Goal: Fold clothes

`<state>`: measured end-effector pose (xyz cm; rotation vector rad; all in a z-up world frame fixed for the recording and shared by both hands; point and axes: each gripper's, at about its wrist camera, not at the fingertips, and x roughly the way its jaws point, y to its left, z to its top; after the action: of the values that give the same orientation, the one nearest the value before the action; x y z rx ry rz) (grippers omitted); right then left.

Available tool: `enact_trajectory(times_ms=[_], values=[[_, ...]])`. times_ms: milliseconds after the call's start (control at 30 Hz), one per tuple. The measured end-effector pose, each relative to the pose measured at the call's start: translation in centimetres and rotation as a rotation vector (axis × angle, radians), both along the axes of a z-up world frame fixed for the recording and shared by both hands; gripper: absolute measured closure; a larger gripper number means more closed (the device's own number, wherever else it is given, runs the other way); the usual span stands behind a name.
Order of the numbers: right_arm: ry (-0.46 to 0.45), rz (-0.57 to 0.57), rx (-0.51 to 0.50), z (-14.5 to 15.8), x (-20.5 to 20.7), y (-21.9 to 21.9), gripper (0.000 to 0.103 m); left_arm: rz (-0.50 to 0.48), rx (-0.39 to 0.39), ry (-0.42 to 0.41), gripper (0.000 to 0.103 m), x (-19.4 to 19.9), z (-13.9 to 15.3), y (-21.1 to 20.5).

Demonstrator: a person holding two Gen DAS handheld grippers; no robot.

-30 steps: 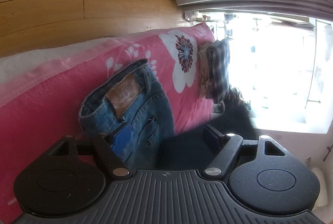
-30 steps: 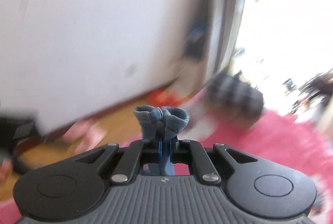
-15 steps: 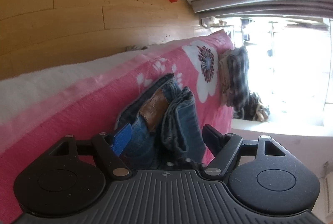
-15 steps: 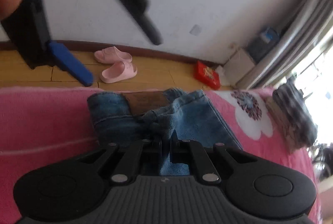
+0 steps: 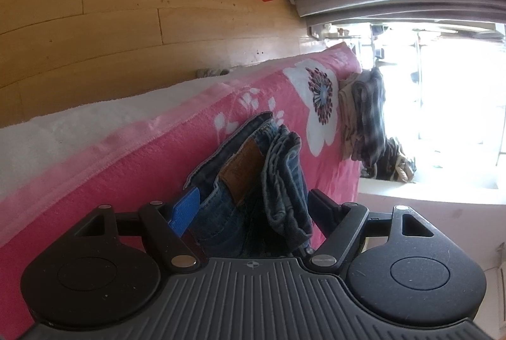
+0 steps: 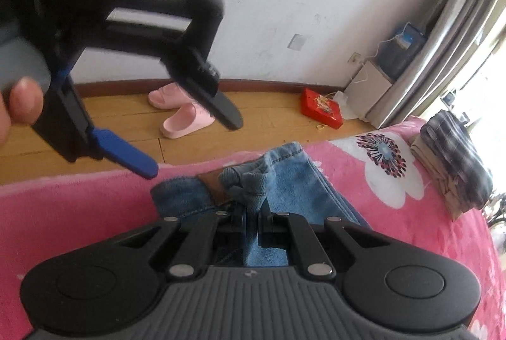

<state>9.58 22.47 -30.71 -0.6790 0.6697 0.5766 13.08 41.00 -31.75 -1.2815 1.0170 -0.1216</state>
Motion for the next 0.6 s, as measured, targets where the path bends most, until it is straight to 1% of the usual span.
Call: enact_trajectory(times_ms=[100, 200, 267, 300, 367, 400, 433, 500, 533, 567, 600], values=[[0.026, -0.008, 0.003, -0.5, 0.4, 0.2, 0.095, 0.003, 0.007, 0.009, 0.028, 0.0, 0.0, 0.1], [0.063, 0.007, 0.002, -1.7, 0.6, 0.5, 0.087, -0.003, 0.021, 0.011, 0.028, 0.2, 0.3, 0.1], [0.075, 0.013, 0.023, -1.7, 0.6, 0.3, 0.084, -0.012, 0.036, 0.008, 0.028, 0.5, 0.8, 0.0], [0.085, 0.016, 0.039, -1.5, 0.7, 0.1, 0.081, -0.018, 0.045, 0.004, 0.028, 0.6, 1.1, 0.0], [0.129, 0.027, 0.121, -0.6, 1.0, -0.8, 0.069, -0.030, 0.065, -0.004, 0.028, 1.0, 1.7, -0.2], [0.152, 0.043, 0.175, 0.0, 0.9, -1.3, 0.056, -0.034, 0.075, -0.007, 0.028, 1.2, 2.1, -0.3], [0.172, 0.067, 0.232, 0.6, 0.7, -1.8, 0.047, -0.038, 0.086, -0.010, 0.028, 1.5, 2.4, -0.4], [0.189, 0.095, 0.307, 1.7, 0.3, -3.1, 0.045, -0.051, 0.105, -0.030, 0.028, 2.1, 3.3, -1.0], [0.200, 0.077, 0.325, 2.2, 0.4, -4.2, 0.045, -0.057, 0.115, -0.040, 0.028, 2.5, 3.8, -1.2], [0.212, 0.059, 0.344, 2.7, 0.4, -5.3, 0.045, -0.075, 0.136, -0.062, 0.028, 3.0, 4.4, -1.8], [0.224, 0.041, 0.363, 3.2, 0.5, -6.3, 0.045, -0.093, 0.185, -0.090, 0.028, 3.5, 5.2, -2.7]])
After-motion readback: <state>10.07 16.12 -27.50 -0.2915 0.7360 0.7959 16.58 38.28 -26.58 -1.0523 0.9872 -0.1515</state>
